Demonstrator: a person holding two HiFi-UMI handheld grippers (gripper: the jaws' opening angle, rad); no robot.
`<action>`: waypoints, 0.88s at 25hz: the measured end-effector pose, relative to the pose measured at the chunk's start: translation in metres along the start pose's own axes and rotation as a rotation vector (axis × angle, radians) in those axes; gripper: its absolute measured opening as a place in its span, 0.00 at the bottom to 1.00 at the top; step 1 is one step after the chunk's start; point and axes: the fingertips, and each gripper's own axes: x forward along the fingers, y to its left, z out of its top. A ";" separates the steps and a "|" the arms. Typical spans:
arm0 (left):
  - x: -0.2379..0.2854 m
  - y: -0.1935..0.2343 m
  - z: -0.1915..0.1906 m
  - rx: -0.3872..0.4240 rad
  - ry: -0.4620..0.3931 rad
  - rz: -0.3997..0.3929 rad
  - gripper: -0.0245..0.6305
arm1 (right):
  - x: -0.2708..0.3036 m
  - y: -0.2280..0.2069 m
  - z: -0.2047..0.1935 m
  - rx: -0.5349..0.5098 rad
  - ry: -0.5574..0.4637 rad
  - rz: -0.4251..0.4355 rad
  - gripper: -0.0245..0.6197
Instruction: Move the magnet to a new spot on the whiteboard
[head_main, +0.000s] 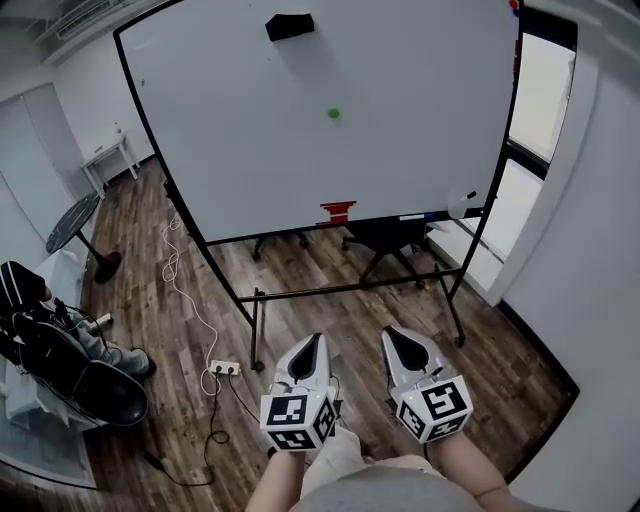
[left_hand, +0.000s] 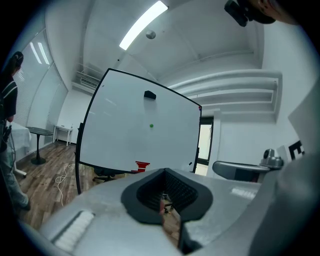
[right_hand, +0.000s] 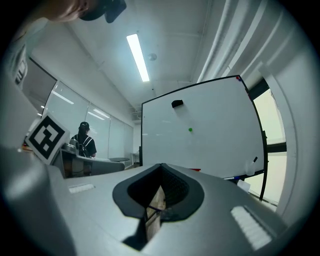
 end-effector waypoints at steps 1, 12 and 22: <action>0.001 0.000 -0.003 -0.003 0.005 0.003 0.04 | -0.001 -0.001 0.000 0.010 -0.006 0.000 0.03; 0.020 0.009 -0.003 -0.011 0.013 0.004 0.04 | 0.021 -0.015 -0.010 0.041 0.006 -0.011 0.04; 0.097 0.048 0.009 -0.019 0.009 -0.009 0.04 | 0.098 -0.051 -0.011 0.023 0.002 -0.028 0.04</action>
